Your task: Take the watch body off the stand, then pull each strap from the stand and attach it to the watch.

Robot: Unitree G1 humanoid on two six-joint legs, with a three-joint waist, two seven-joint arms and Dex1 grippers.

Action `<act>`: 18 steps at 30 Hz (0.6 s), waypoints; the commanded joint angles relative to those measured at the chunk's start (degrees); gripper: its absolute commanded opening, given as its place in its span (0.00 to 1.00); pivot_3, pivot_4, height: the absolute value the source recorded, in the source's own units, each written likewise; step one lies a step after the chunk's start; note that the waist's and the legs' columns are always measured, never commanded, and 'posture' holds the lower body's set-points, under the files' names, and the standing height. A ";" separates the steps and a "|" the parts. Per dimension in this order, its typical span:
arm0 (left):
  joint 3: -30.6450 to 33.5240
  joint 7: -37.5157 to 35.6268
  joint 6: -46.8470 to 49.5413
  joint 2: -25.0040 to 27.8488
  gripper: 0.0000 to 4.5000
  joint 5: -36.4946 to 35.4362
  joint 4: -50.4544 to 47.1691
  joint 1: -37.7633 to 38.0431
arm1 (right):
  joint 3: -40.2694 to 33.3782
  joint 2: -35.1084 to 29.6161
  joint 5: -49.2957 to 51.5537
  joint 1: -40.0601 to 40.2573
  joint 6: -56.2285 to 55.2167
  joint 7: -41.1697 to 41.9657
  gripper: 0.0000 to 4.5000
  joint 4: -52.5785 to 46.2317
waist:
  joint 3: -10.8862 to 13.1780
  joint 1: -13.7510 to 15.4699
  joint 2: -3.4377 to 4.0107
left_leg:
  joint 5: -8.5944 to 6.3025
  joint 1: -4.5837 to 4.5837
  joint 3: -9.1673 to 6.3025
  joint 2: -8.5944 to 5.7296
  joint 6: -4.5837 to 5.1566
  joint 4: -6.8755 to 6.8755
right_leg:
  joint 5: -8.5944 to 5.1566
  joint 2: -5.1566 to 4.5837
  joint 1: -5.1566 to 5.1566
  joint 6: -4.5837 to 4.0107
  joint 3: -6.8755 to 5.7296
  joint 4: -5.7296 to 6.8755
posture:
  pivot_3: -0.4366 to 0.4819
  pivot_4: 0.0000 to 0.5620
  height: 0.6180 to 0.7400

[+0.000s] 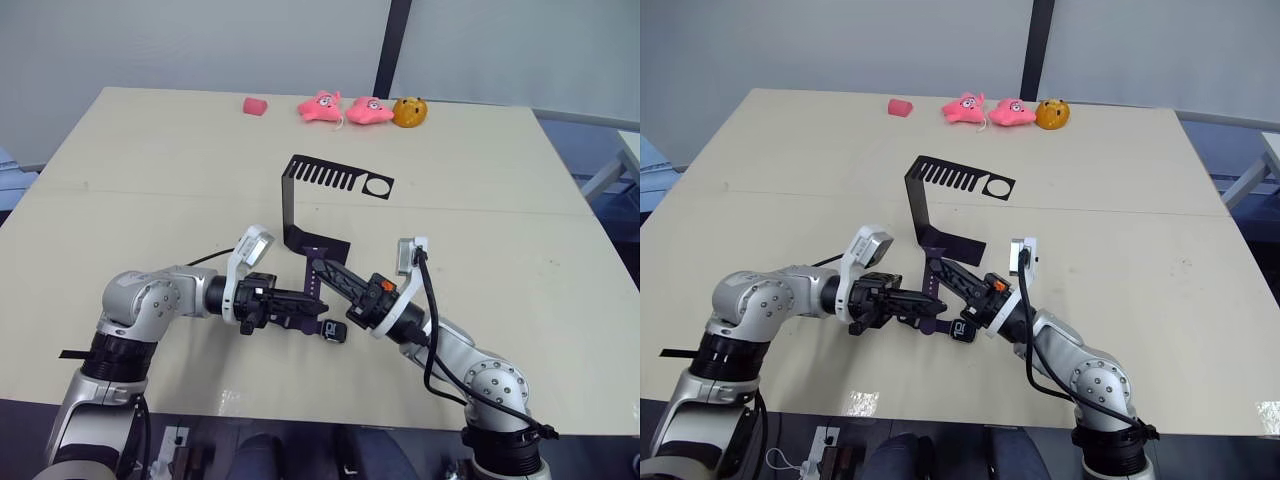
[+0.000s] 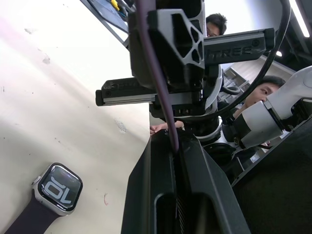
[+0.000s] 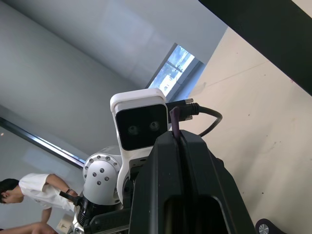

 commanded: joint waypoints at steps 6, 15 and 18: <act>0.00 -5.31 -7.67 2.88 0.20 1.39 -6.23 3.22 | -1.15 -0.55 0.39 -0.01 -1.79 5.27 0.00 -4.24 | 0.01 -0.12 0.01 | 0.00 -0.01 0.00 0.00 0.00 -0.05 | 0.00 0.00 -0.01 0.00 0.00 -0.05 | 0.48 0.27 1.00; 2.29 -13.10 -45.33 7.79 0.99 19.48 0.74 6.49 | -3.13 -14.58 -17.44 3.24 -10.97 18.59 0.00 -15.50 | 0.01 0.27 0.02 | 0.01 0.01 -0.01 -0.06 0.03 -0.41 | 0.02 -0.03 0.03 0.03 -0.01 -0.45 | 0.48 0.27 1.00; 2.30 -15.88 -57.20 8.15 0.99 24.30 5.92 6.07 | -5.71 -19.79 -23.80 6.58 -14.97 22.58 0.00 -17.03 | 0.02 0.41 0.03 | 0.02 0.01 0.00 -0.07 0.03 -0.56 | 0.02 -0.02 0.02 0.02 -0.02 -0.57 | 0.48 0.27 1.00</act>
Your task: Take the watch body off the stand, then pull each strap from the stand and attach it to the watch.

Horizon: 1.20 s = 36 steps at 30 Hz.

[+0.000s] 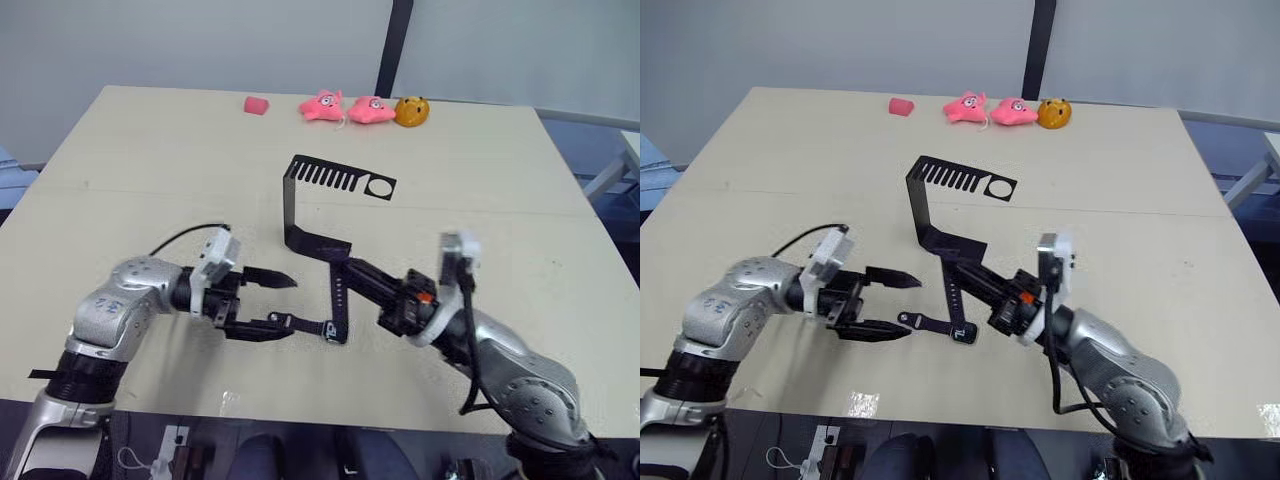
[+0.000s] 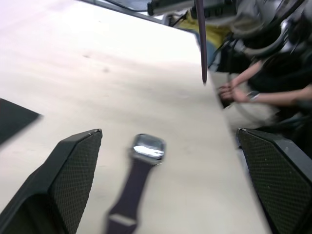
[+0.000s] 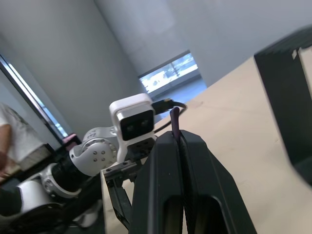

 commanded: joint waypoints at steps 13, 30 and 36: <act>-9.57 1.42 -23.36 -8.05 0.99 17.75 6.82 -0.89 | -11.21 -13.49 -25.68 23.48 -25.58 20.18 0.00 0.29 | 0.00 1.12 -0.03 | -0.11 0.06 0.13 -0.03 0.29 0.21 | 0.07 0.02 0.13 0.16 0.12 0.03 | 0.48 0.27 1.00; -18.87 6.70 -16.18 -14.65 0.99 26.81 10.19 -5.57 | -6.45 -11.11 -26.72 21.65 -22.60 16.18 0.00 -1.84 | -0.01 1.42 -0.03 | 0.09 0.15 0.22 -0.07 0.21 0.33 | 0.21 0.05 0.18 0.24 0.28 0.14 | 0.48 0.27 1.00; -19.07 7.03 -14.32 -15.60 0.99 26.55 11.07 -5.71 | -5.74 -11.14 -26.77 21.45 -22.12 15.84 0.00 -1.89 | -0.01 1.48 -0.03 | 0.09 0.14 0.22 -0.07 0.22 0.35 | 0.21 0.04 0.18 0.24 0.28 0.14 | 0.48 0.27 1.00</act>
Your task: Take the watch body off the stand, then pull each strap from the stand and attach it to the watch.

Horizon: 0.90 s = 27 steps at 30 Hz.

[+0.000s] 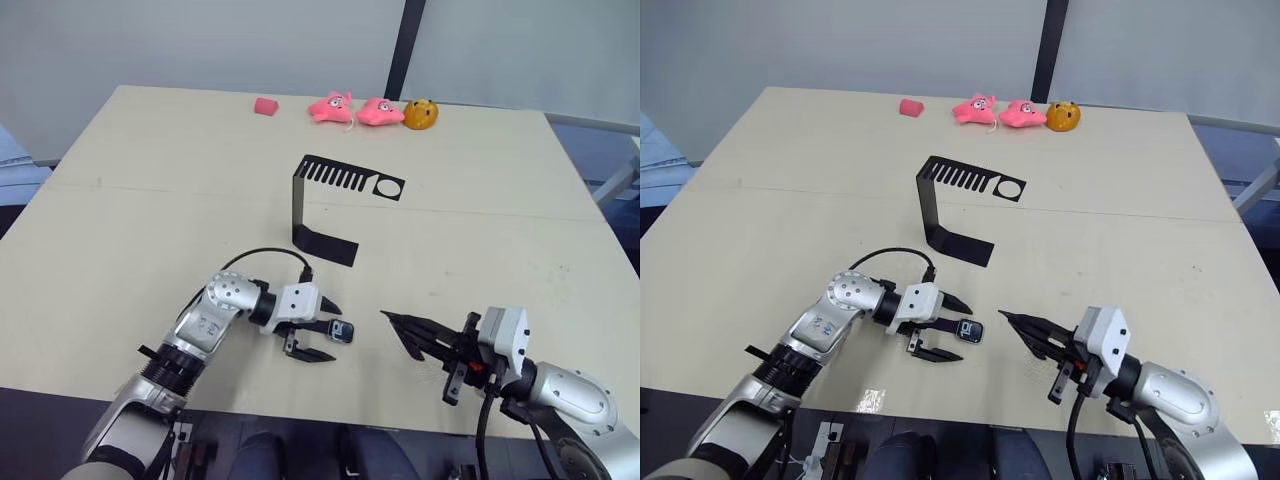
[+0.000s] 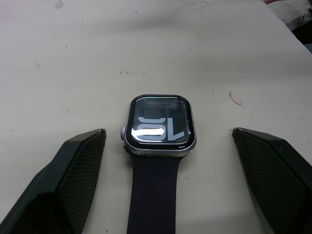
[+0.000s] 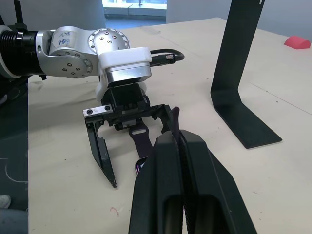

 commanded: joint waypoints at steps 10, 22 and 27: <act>-1.71 1.24 0.48 -2.21 0.99 2.15 2.04 -1.68 | 0.87 0.12 -0.24 -0.31 0.29 -0.84 0.00 -2.73 | -0.02 0.12 -0.02 | -0.03 -0.02 0.00 -0.01 0.05 0.13 | 0.00 -0.01 0.03 0.01 0.00 0.02 | 0.48 0.27 1.00; -2.25 1.66 7.22 -2.60 0.61 1.86 3.60 -1.46 | 0.62 -0.01 -0.46 0.32 0.22 -0.76 0.00 -2.98 | -0.09 0.14 -0.06 | -0.05 0.01 -0.02 0.00 0.08 0.20 | 0.01 -0.01 0.10 0.03 -0.01 0.03 | 0.48 0.27 1.00; -1.95 0.50 10.80 -2.12 0.35 0.44 2.05 -1.01 | 0.68 -0.10 -0.13 -0.41 1.14 -1.29 0.00 -4.15 | -0.17 0.01 0.01 | -0.05 0.07 -0.01 0.01 0.06 0.19 | 0.00 0.01 0.11 0.03 -0.01 0.08 | 0.48 0.27 1.00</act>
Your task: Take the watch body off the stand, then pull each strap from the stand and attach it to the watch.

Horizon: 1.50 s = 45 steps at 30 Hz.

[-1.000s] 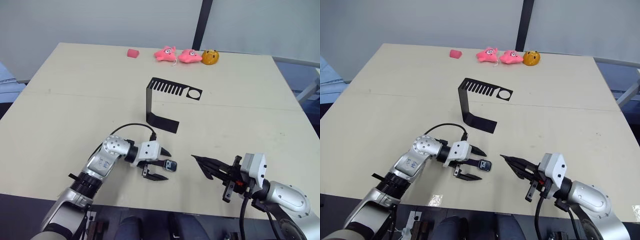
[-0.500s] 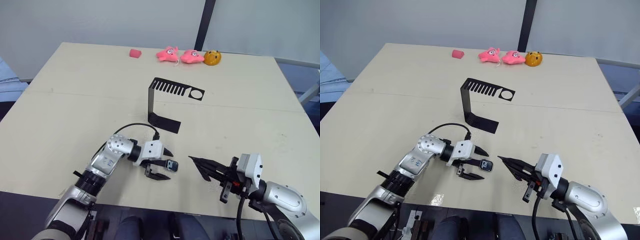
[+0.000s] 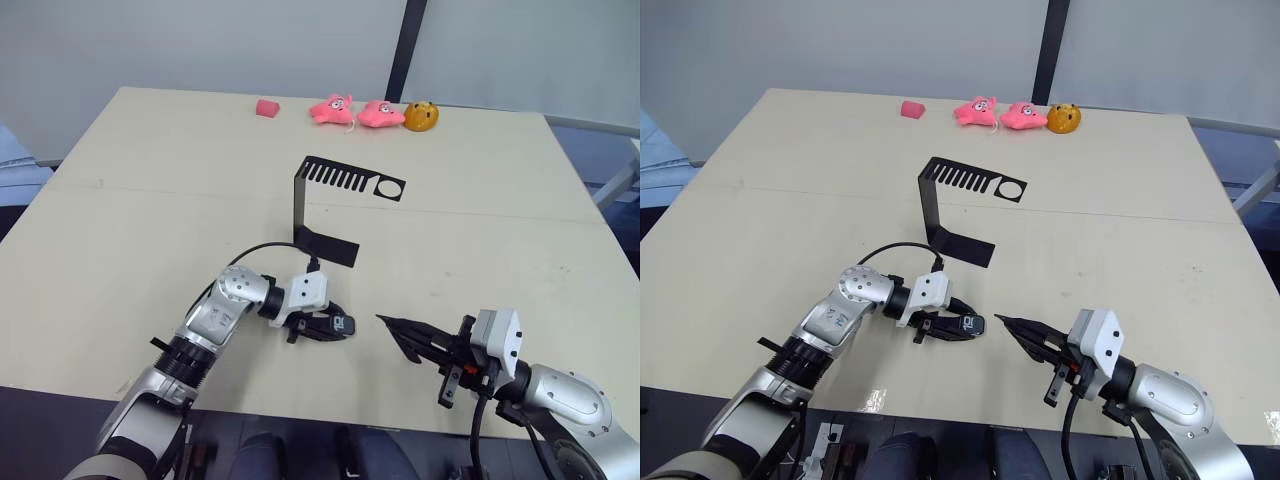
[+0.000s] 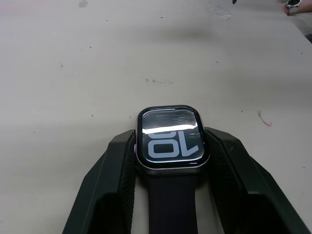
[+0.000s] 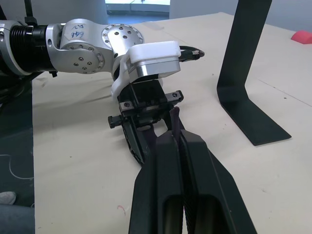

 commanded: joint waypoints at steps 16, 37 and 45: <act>11.55 -3.23 49.17 6.20 0.35 -24.89 -7.71 -4.90 | 4.79 -3.22 -20.48 -6.70 -8.82 -2.13 0.00 -3.26 | 0.01 0.01 -0.01 | 0.00 -0.17 -0.01 -0.05 -0.03 0.22 | -0.06 -0.03 -0.17 0.00 0.00 0.27 | 0.48 0.27 1.00; 13.37 3.28 59.38 4.47 0.35 -34.07 -8.40 -7.37 | 8.06 -2.41 -25.55 -9.67 -15.21 -2.26 0.00 2.71 | 0.01 -0.03 -0.01 | 0.00 -0.13 -0.01 -0.06 -0.08 0.27 | -0.10 -0.03 -0.19 -0.05 0.01 0.41 | 0.48 0.27 1.00; 13.29 4.13 60.00 3.64 0.35 -34.89 -8.25 -7.99 | 8.42 -1.98 -26.25 -9.63 -15.95 -1.79 0.00 3.48 | 0.02 -0.02 -0.01 | 0.00 -0.13 -0.01 -0.06 -0.08 0.28 | -0.10 -0.04 -0.19 -0.05 0.01 0.42 | 0.48 0.27 1.00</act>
